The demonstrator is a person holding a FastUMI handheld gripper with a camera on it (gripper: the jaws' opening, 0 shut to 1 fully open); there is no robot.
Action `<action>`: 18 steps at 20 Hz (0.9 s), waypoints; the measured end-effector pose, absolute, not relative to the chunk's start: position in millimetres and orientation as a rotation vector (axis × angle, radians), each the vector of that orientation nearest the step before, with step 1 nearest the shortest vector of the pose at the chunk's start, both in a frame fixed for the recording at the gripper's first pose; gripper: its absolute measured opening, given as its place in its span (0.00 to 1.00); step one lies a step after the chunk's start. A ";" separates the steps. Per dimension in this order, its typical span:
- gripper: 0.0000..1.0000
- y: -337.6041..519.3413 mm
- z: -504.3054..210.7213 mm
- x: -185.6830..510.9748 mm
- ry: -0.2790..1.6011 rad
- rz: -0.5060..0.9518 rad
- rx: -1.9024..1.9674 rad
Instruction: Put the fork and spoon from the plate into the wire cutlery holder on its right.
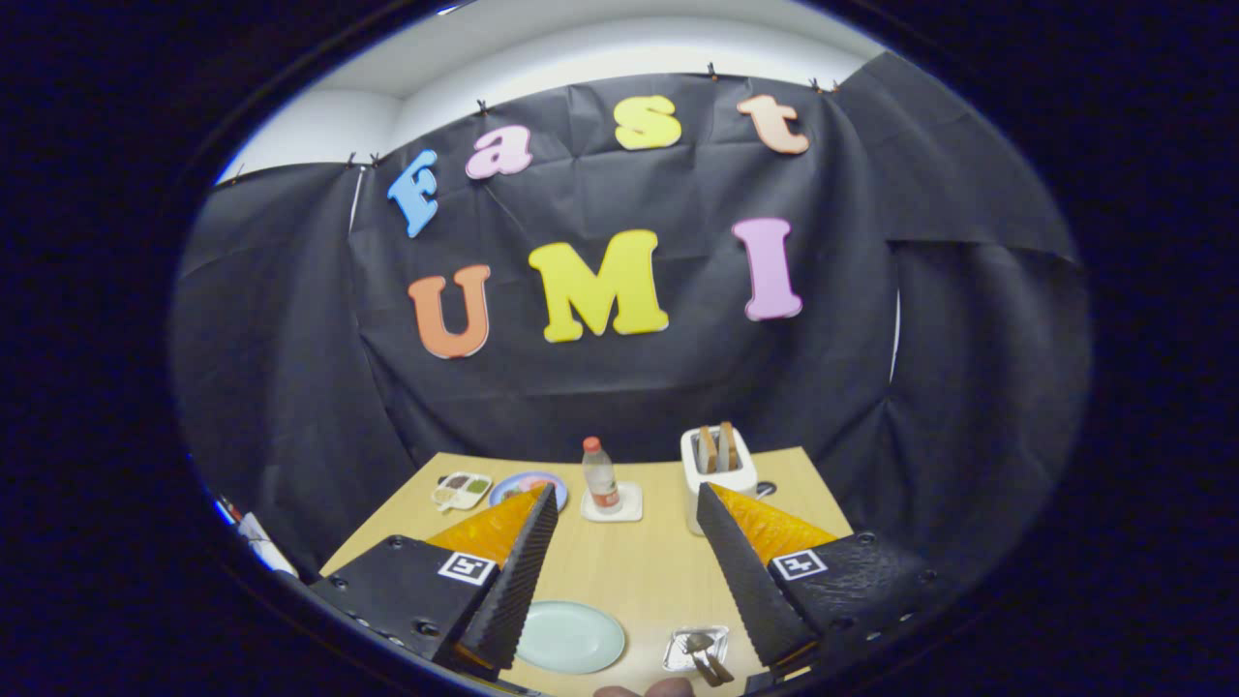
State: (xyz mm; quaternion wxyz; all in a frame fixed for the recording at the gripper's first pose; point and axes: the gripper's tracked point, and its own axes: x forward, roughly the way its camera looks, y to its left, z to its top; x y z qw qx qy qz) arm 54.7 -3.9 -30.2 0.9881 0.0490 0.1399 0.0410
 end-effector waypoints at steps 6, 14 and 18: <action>0.88 -12.7 15.4 12.3 0.089 0.014 0.091; 0.90 -16.7 21.7 -6.5 0.036 -0.007 0.073; 0.92 -28.5 14.4 -2.7 0.060 -0.025 0.086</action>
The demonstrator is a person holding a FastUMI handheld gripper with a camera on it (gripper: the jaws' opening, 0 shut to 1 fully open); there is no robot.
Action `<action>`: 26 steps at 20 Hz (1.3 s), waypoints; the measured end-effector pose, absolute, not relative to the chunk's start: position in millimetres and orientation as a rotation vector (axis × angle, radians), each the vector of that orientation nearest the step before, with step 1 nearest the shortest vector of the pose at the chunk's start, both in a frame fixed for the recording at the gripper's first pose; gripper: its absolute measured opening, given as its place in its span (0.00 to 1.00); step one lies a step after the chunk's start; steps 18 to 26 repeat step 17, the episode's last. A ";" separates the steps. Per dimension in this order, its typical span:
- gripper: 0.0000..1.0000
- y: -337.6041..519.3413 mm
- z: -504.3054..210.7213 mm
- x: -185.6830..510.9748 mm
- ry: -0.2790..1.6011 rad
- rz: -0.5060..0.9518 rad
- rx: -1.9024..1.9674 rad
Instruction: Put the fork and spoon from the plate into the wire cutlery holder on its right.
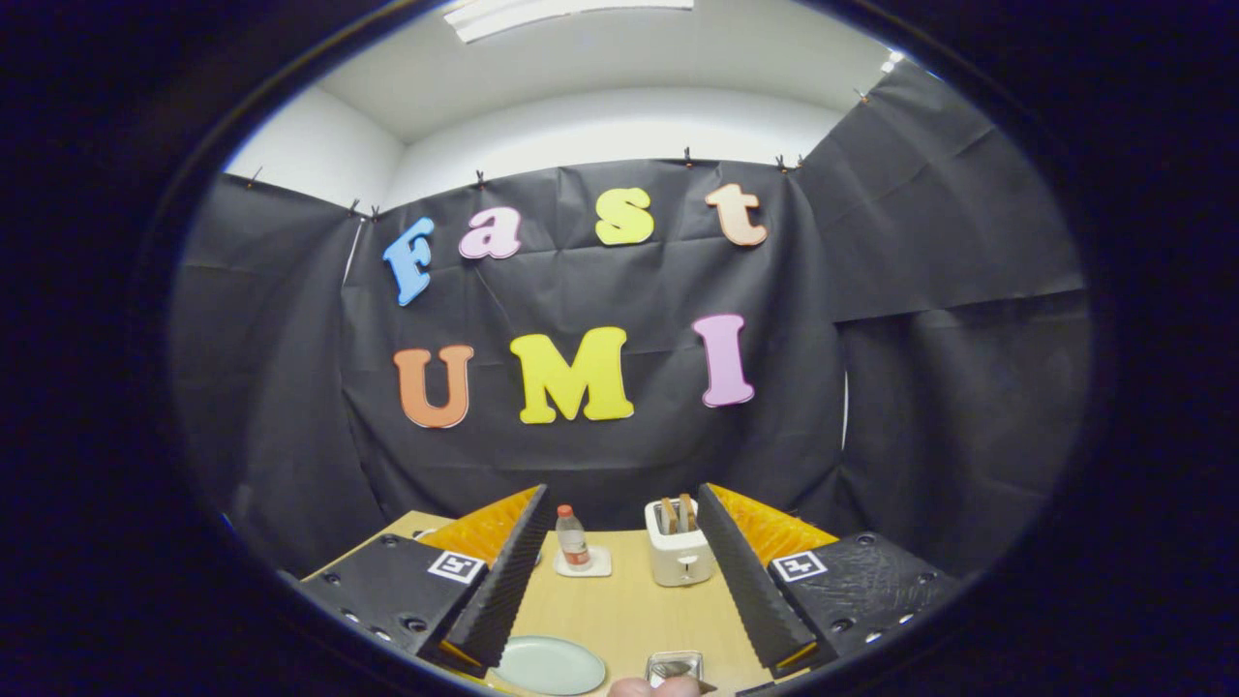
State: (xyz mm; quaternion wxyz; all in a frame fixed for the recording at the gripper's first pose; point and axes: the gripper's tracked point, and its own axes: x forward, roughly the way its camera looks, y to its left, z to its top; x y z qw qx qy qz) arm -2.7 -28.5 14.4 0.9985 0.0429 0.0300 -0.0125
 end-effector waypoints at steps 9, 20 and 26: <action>0.92 -34.4 22.2 -6.1 0.063 -0.046 0.078; 0.94 -35.6 25.0 -6.6 0.052 -0.044 0.077; 0.94 -35.6 25.0 -6.6 0.052 -0.044 0.077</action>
